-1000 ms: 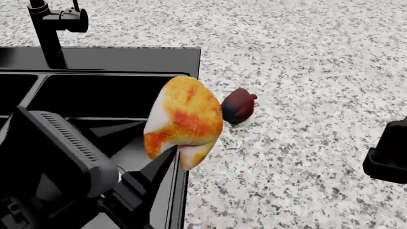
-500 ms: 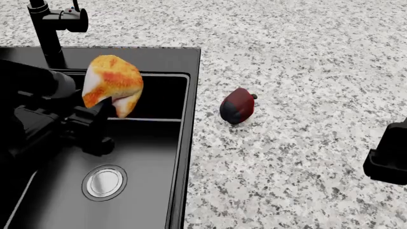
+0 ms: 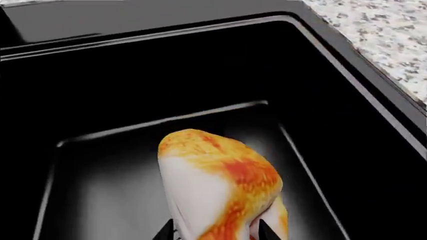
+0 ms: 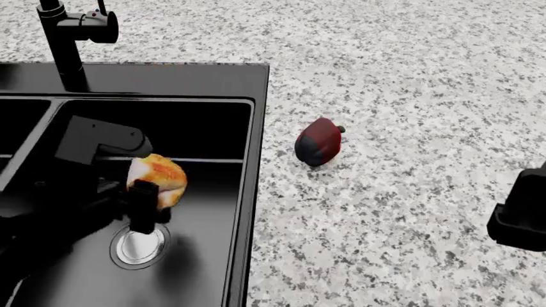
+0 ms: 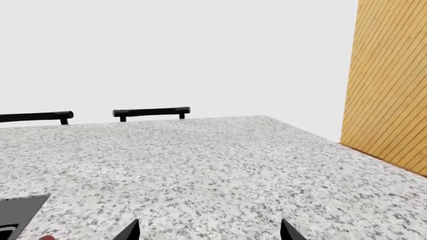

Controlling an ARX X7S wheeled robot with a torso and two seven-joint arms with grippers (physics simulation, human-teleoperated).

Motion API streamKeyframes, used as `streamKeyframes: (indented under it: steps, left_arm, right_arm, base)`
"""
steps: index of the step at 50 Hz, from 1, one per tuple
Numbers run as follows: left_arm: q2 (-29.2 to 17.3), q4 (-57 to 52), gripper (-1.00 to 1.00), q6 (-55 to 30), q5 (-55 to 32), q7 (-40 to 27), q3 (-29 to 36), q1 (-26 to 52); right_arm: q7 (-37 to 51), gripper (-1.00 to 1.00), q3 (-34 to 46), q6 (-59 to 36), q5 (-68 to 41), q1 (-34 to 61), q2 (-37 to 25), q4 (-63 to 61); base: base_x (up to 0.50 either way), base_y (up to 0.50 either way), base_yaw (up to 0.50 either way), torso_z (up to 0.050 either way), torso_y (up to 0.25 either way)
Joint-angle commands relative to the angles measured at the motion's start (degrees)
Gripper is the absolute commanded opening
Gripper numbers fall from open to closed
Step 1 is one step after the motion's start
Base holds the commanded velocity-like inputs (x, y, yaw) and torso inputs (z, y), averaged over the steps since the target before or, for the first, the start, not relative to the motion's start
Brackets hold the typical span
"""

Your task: Pick the chicken breast from the counter and place it in the sink

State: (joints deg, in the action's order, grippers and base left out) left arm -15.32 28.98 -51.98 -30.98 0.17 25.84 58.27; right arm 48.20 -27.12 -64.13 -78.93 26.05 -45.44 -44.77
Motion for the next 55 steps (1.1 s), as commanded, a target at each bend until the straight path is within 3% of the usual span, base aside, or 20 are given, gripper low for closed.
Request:
streamKeyframes:
  steps: [1,10,19,20,40,55]
  left_arm:
    - [4.8,22.6,-1.0,9.0,5.4,5.5,5.8,3.9]
    - [6.7,31.5,-1.0,13.4,6.5,8.0,6.7,4.4]
    - [5.6,28.5,-1.0,12.9,5.8,9.0,6.7,3.2]
    - [5.6,28.8,1.0,13.4,5.7,8.6,6.3,3.3]
    - [-1.5,1.3,1.0,1.3,1.6,3.5,4.4,0.6]
    - [-6.4,-21.6,1.0,-6.7,-6.2,-3.5,-5.0,-1.5]
  right_arm:
    - [-1.0,1.0,0.2,0.6,1.5,-1.0,0.3,0.3]
    - [-1.6,1.0,0.5,1.1,2.2,-1.3,0.4,0.4]
    - [-0.8,1.0,0.3,1.1,1.5,-1.5,0.2,0.1]
    - [-0.8,1.0,0.3,1.1,1.4,-1.4,0.2,0.0]
    - [-0.7,1.0,0.5,1.6,1.3,-1.7,0.0,0.1]
    - [-0.1,1.0,1.0,1.8,0.6,-0.9,-0.4,0.1]
  base:
    - [0.0,0.0,0.0,0.0,0.0]
    - [0.0,0.0,0.0,0.0,0.001]
    - [0.01,0.0,0.0,-0.002,0.0]
    - [0.0,0.0,-0.01,0.0,0.0]
    - [0.0,0.0,0.0,0.0,0.0]
    - [0.0,0.0,0.0,0.0,0.0]
